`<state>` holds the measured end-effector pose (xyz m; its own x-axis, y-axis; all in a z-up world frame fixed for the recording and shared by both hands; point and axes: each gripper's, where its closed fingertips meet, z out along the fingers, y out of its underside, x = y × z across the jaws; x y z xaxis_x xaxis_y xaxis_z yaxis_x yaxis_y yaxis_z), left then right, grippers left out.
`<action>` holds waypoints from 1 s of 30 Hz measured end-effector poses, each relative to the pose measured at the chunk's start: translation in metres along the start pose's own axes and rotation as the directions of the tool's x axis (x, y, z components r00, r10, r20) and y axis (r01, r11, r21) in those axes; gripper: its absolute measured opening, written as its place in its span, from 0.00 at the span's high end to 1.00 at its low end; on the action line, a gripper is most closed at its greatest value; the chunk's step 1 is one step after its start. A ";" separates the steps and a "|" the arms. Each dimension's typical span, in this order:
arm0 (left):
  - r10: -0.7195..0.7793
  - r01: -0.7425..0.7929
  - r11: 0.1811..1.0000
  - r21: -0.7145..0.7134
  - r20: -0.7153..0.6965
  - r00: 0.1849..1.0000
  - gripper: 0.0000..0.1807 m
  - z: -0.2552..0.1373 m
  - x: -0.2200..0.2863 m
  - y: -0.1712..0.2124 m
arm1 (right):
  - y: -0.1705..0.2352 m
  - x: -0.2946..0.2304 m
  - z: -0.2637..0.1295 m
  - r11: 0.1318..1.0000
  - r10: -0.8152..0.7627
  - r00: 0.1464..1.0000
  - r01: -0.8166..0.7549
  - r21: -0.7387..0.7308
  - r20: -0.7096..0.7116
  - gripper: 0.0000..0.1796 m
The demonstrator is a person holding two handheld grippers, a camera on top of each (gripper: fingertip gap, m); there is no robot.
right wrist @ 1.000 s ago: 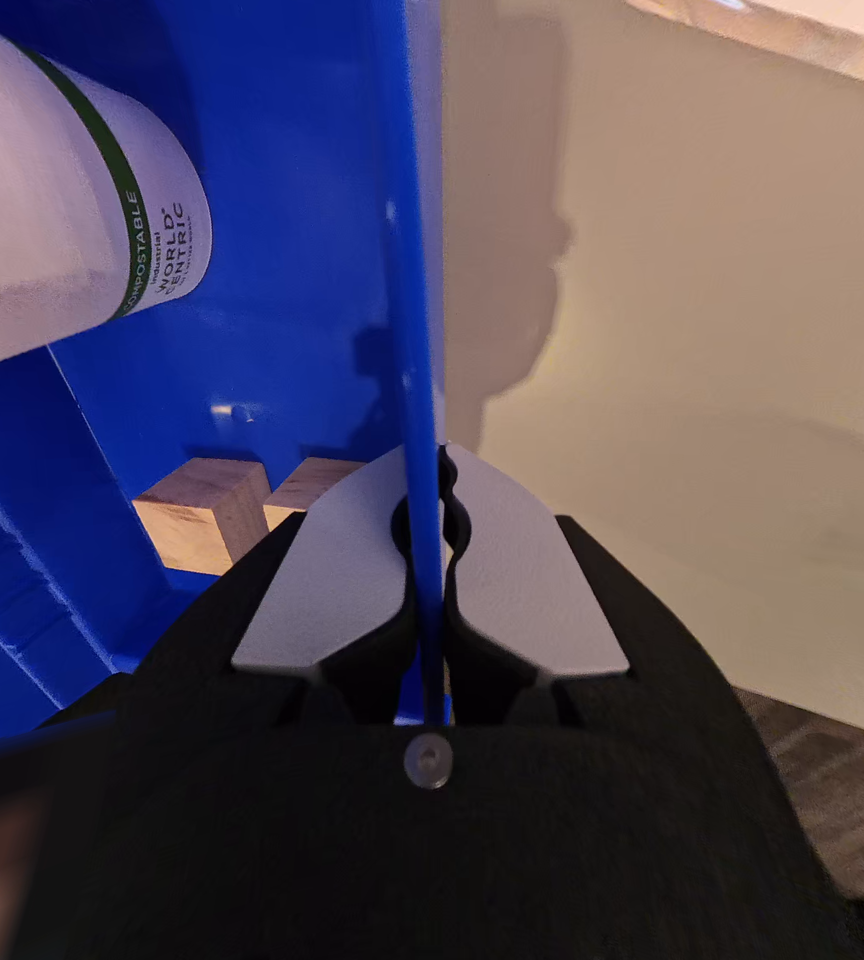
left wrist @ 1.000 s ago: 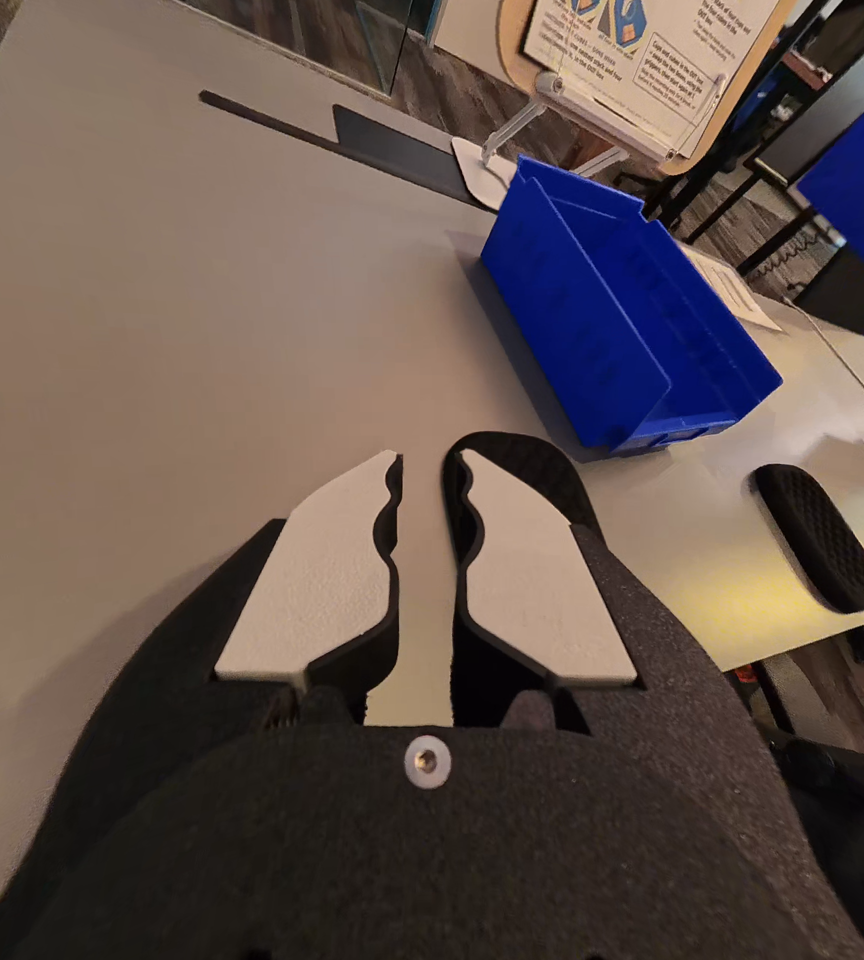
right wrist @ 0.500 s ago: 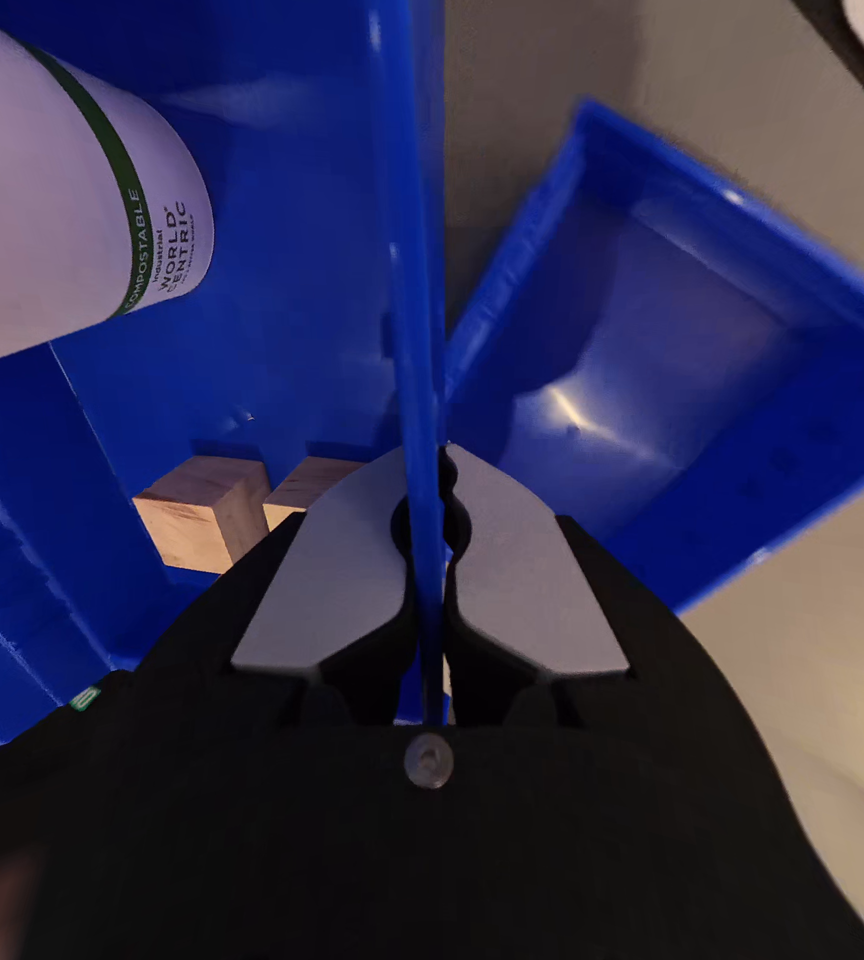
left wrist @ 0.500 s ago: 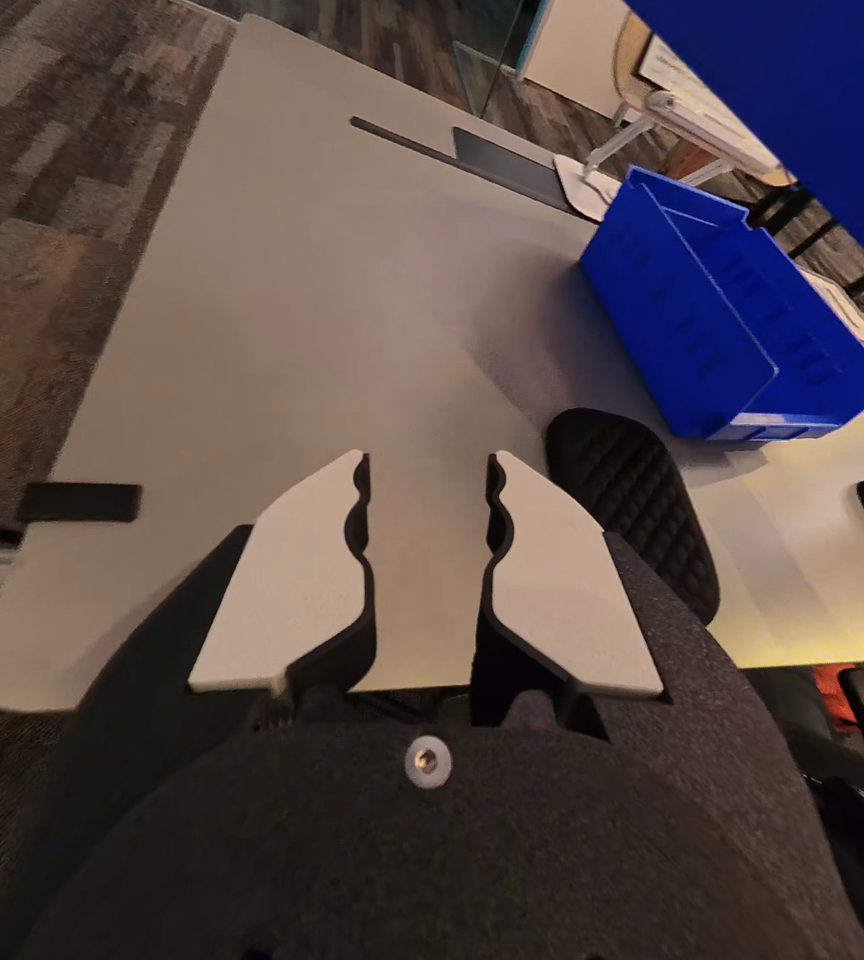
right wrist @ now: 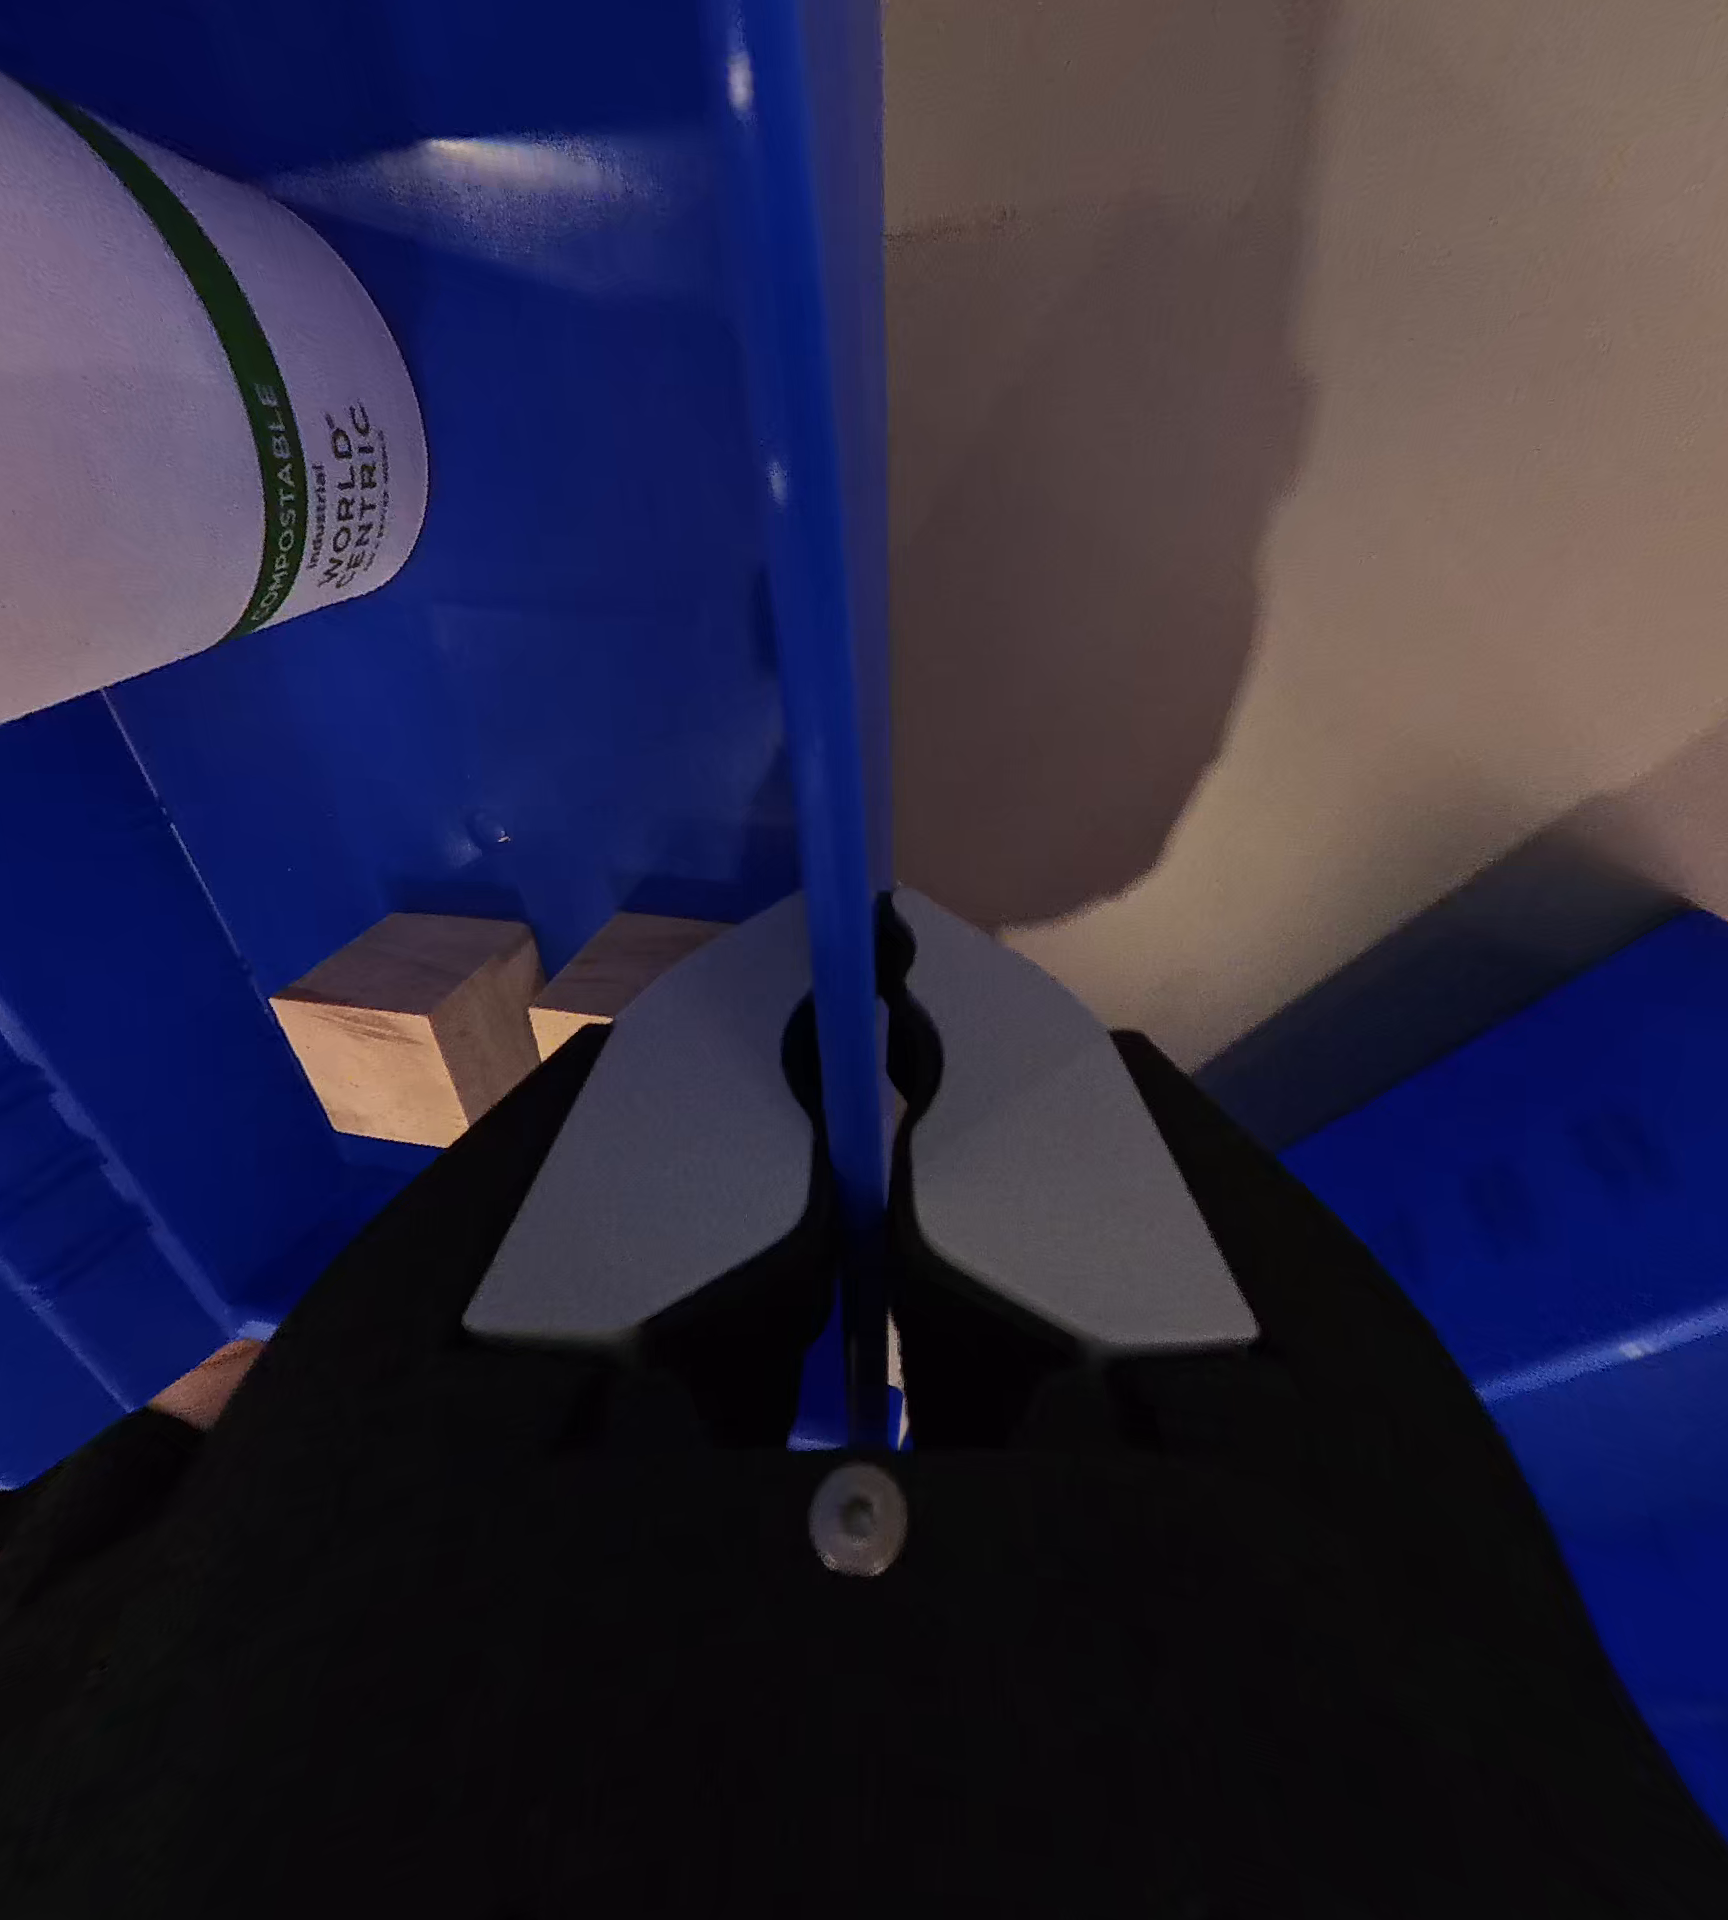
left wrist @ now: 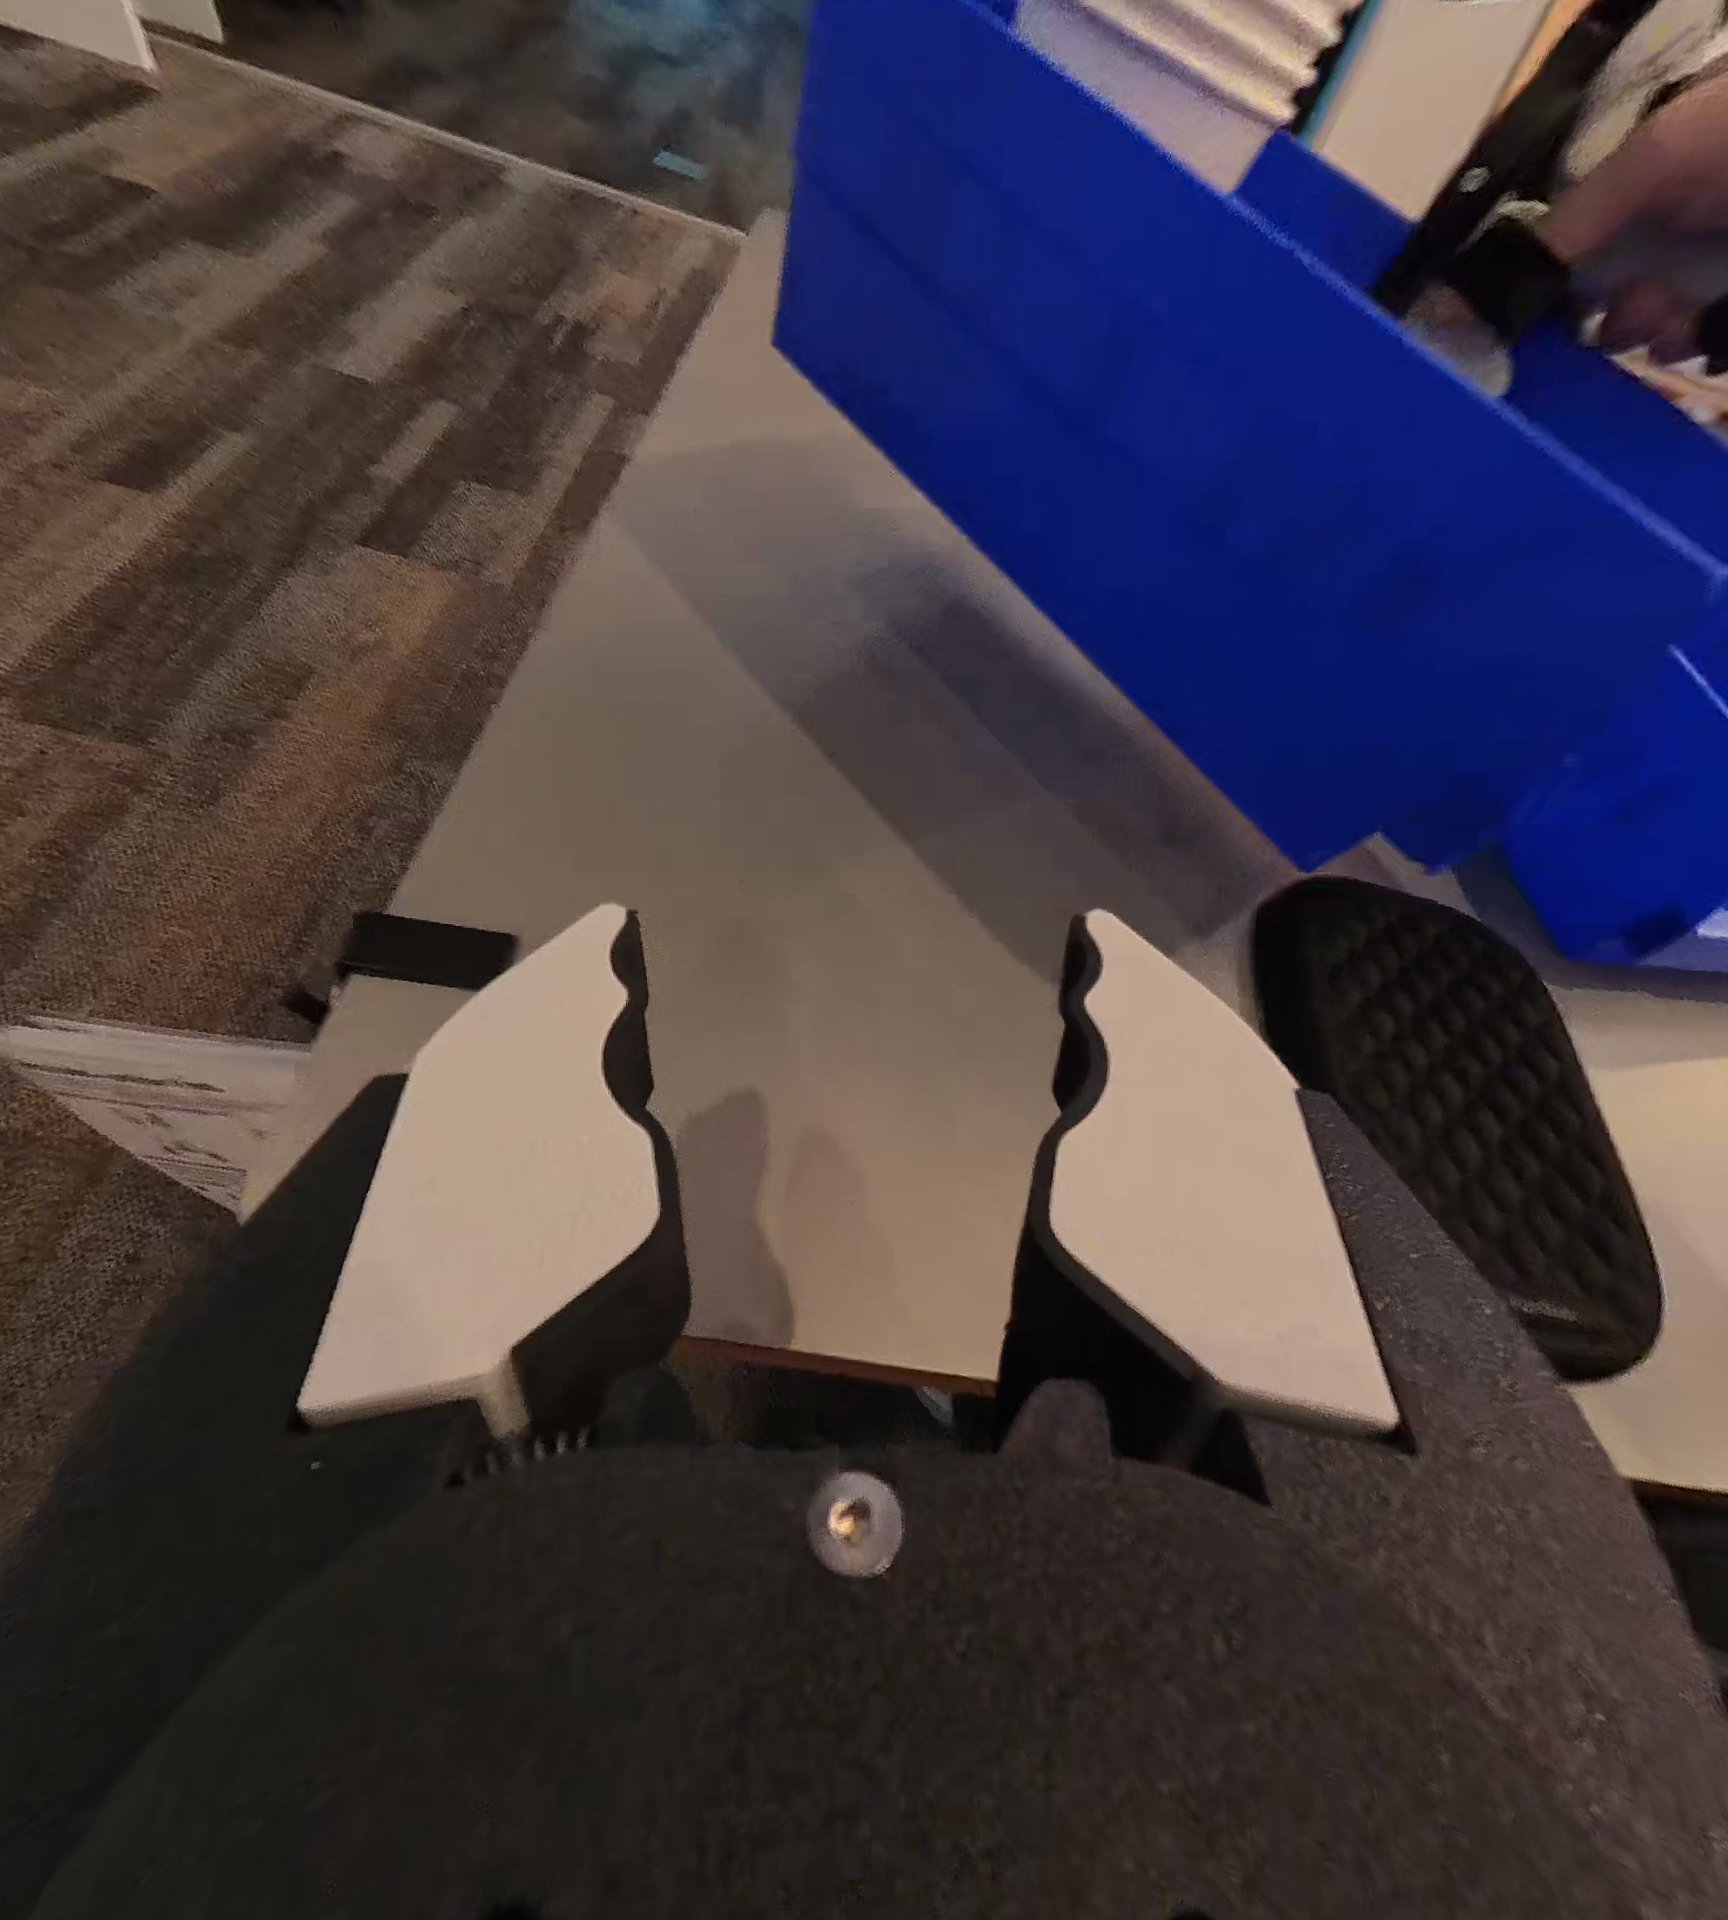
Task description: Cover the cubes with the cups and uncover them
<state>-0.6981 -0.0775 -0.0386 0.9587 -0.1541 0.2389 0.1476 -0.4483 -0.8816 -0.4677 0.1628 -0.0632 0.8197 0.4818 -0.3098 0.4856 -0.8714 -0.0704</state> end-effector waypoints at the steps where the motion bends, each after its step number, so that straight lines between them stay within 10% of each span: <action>1: -0.008 0.008 1.000 -0.006 -0.012 1.000 0.57 0.001 0.003 0.002 | 0.000 0.002 0.007 1.000 0.009 1.000 -0.009 -0.006 0.001 0.97; 15: -0.012 0.012 1.000 -0.002 -0.103 0.995 0.58 0.036 0.056 0.002 | -0.001 0.023 0.060 0.996 0.093 0.995 -0.093 0.002 -0.036 0.97; 30: 0.105 -0.097 0.990 -0.100 0.078 0.991 0.64 0.119 0.067 0.012 | -0.008 0.018 0.013 0.979 -0.031 0.995 0.049 0.195 -0.095 0.73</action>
<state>-0.6030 0.0117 -0.0815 0.9849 -0.1314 0.1126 0.0288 -0.5169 -0.8555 -0.4607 0.1768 -0.0808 0.8294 0.5151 -0.2162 0.4564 -0.8480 -0.2695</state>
